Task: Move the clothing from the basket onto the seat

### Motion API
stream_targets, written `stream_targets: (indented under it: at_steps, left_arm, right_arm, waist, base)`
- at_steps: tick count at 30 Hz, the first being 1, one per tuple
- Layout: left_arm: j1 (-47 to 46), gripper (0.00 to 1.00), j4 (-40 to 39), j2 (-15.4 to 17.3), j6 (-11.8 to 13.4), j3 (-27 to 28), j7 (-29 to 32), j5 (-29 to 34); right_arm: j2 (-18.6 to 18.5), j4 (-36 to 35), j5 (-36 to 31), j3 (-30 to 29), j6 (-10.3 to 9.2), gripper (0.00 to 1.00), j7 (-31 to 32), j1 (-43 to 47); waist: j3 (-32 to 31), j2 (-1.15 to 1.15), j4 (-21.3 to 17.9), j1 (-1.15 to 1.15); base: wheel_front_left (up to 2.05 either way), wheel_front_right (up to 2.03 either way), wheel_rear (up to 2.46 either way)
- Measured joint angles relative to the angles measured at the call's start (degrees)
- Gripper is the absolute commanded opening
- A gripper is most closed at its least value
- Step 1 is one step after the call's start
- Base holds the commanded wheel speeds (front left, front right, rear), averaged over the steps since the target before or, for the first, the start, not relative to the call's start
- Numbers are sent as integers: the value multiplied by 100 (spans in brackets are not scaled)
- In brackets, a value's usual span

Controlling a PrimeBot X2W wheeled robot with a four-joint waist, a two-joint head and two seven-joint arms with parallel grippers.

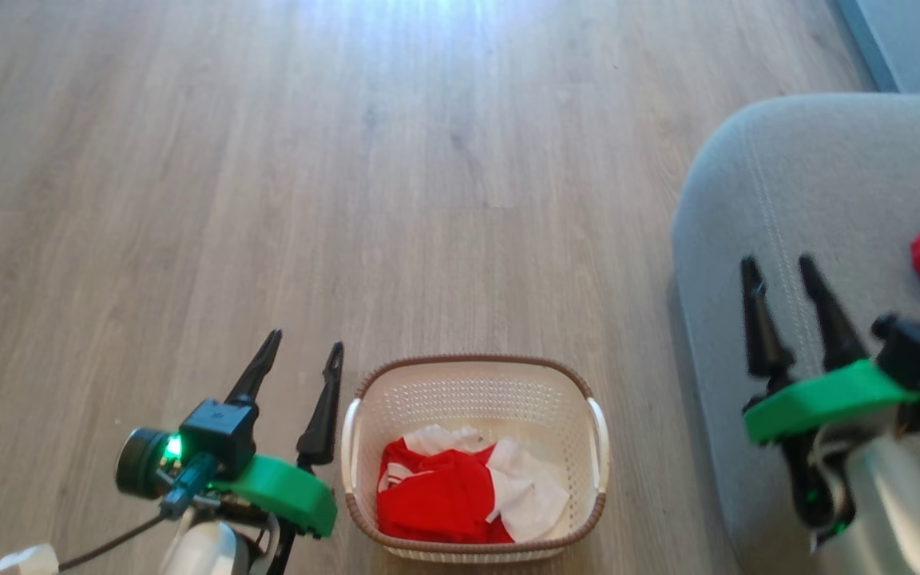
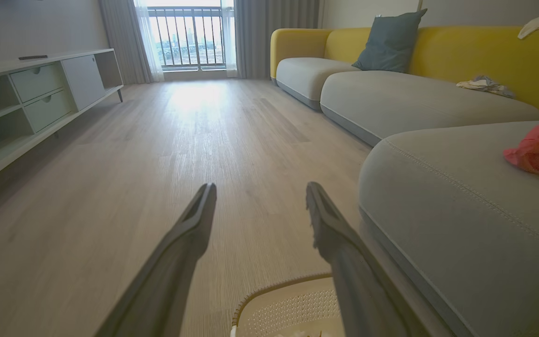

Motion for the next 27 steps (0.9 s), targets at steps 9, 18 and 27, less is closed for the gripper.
stream_targets:
  at_steps: [9, 18, 27]
  left_arm:
    - [269, 100, 132, -8, 183, 175, 0, -13]
    - [294, 100, 153, -11, 450, 105, 0, -255]
    - [290, 100, 3, -19, 509, 183, 0, -263]
  right_arm:
    - [380, 144, -269, -4, 0, 100, 0, 598]
    - [589, 177, -372, 15, 0, 100, 0, 872]
    - [617, 159, -372, 156, 0, 100, 0, 712]
  waist:
    - [-149, 0, 207, 0]
    - [-171, 0, 93, 0]
    - [7, 0, -165, 0]
  base:
    - [0, 0, 0]
    - [0, 0, 0]
    - [0, 0, 0]
